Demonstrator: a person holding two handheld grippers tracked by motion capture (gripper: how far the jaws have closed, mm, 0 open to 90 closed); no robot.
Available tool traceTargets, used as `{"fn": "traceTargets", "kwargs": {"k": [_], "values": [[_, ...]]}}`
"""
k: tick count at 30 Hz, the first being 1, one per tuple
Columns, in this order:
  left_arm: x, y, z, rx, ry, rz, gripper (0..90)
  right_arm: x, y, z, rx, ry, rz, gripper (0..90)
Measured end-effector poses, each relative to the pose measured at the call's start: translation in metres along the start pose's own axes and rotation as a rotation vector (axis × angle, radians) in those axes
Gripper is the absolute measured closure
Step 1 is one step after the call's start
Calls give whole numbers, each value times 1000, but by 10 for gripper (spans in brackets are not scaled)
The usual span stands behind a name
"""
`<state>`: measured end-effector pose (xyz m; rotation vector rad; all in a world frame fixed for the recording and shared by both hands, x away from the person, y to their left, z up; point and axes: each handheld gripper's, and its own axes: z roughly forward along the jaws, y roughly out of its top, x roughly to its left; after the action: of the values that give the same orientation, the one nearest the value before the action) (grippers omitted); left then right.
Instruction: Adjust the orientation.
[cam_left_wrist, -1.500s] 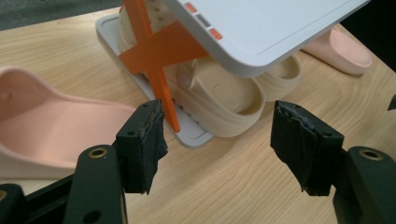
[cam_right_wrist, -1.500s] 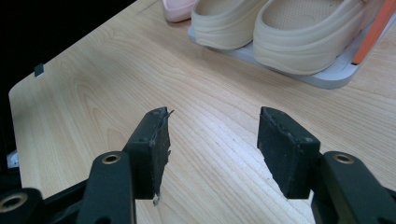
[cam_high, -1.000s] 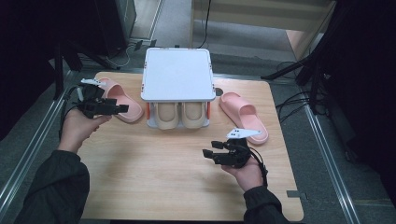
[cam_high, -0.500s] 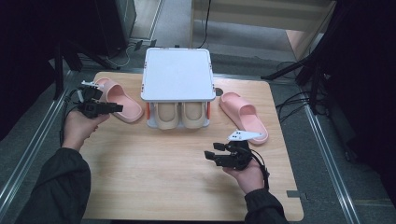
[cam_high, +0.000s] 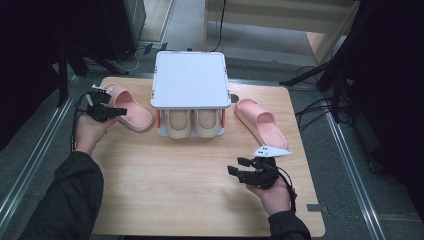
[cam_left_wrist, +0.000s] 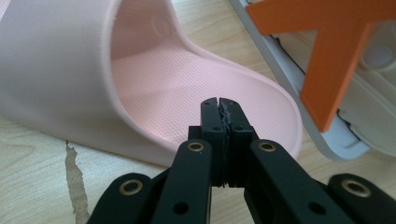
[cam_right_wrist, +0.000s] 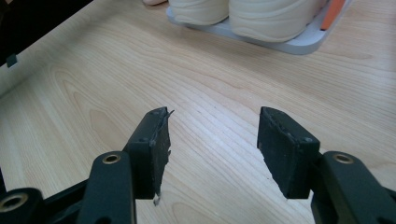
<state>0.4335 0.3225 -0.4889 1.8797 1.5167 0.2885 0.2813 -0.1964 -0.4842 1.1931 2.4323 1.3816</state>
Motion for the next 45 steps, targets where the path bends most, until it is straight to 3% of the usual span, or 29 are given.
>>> {"fn": "traceTargets", "kwargs": {"k": [2, 9, 11, 16, 24, 34, 38, 41, 45], "values": [[4, -1, 3, 11, 5, -21, 894, -1, -2, -3, -5, -7, 5, 445], [15, -5, 9, 17, 55, -34, 893, -1, -4, -5, -7, -16, 11, 445], [17, -6, 9, 10, 41, -43, 893, -1, -4, -5, -6, -13, 11, 445], [17, -7, 8, 15, 56, -29, 893, 0, -3, -3, 1, -11, 6, 444], [24, -13, 0, 24, 67, -43, 889, 0, 0, 3, 6, 3, -8, 444], [38, -27, -18, 44, 110, -73, 880, 5, 9, 17, 29, 40, -42, 444], [40, -29, -25, 16, 104, -85, 825, 7, 12, 22, 34, 55, -55, 444], [39, -27, -27, -3, 113, -103, 680, 8, 12, 25, 39, 58, -62, 444], [39, -23, -26, -23, 121, -112, 568, 8, 12, 24, 39, 57, -62, 444]]}}
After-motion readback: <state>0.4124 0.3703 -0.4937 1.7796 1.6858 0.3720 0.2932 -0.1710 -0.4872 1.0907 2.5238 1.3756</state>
